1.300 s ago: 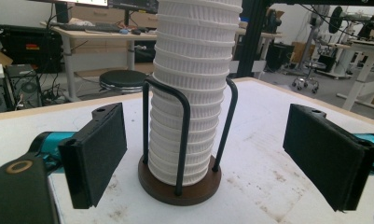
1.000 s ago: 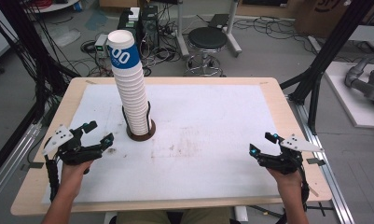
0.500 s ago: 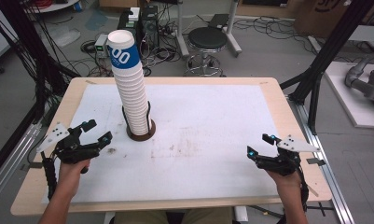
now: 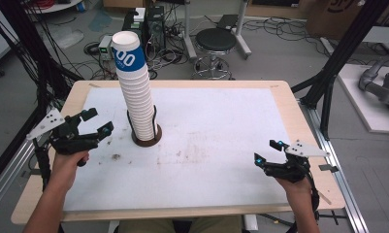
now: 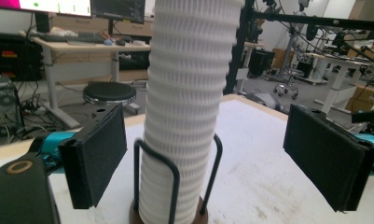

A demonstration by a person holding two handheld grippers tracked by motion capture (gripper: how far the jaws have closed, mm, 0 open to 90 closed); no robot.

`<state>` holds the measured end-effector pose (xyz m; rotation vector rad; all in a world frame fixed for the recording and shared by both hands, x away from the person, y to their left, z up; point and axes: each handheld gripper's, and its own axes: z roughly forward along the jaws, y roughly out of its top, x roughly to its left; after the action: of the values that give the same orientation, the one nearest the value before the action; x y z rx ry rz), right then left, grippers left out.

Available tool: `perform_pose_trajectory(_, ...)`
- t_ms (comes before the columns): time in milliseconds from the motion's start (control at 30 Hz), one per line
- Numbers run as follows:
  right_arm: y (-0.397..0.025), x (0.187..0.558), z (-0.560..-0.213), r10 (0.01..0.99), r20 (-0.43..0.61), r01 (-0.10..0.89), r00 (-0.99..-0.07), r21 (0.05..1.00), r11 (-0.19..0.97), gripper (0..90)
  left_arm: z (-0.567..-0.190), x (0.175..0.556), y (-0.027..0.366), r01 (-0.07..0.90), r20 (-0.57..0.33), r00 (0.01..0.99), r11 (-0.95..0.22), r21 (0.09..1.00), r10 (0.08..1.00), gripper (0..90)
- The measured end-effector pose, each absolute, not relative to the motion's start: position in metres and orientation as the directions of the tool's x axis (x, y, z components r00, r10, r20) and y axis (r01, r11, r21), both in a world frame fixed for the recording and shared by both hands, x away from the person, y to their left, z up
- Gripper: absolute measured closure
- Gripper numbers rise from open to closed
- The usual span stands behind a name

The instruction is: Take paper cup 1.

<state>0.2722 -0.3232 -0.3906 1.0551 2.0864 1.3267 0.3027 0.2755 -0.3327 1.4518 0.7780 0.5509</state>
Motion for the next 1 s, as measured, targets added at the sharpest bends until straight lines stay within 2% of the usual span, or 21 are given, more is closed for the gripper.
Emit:
perform_pose_trajectory(400, -0.323, 0.273, -0.391, 0.798, 0.027, 0.362, -0.603, 0.900, 0.243, 21.3, -0.254, 0.327, 0.260, 0.078, -0.068, 0.695, 0.020, 0.997, 0.716, 13.2)
perform_pose_trajectory(567, -0.325, 0.272, -0.392, 0.801, 0.028, 0.365, -0.598, 0.899, 0.241, 21.3, -0.235, 0.337, 0.252, 0.065, -0.044, 0.705, -0.002, 0.998, 0.708, 13.2)
perform_pose_trajectory(1000, -0.326, 0.272, -0.392, 0.798, 0.027, 0.362, -0.602, 0.900, 0.243, 21.3, -0.195, 0.372, 0.235, 0.102, -0.061, 0.703, -0.015, 0.995, 0.708, 13.2)
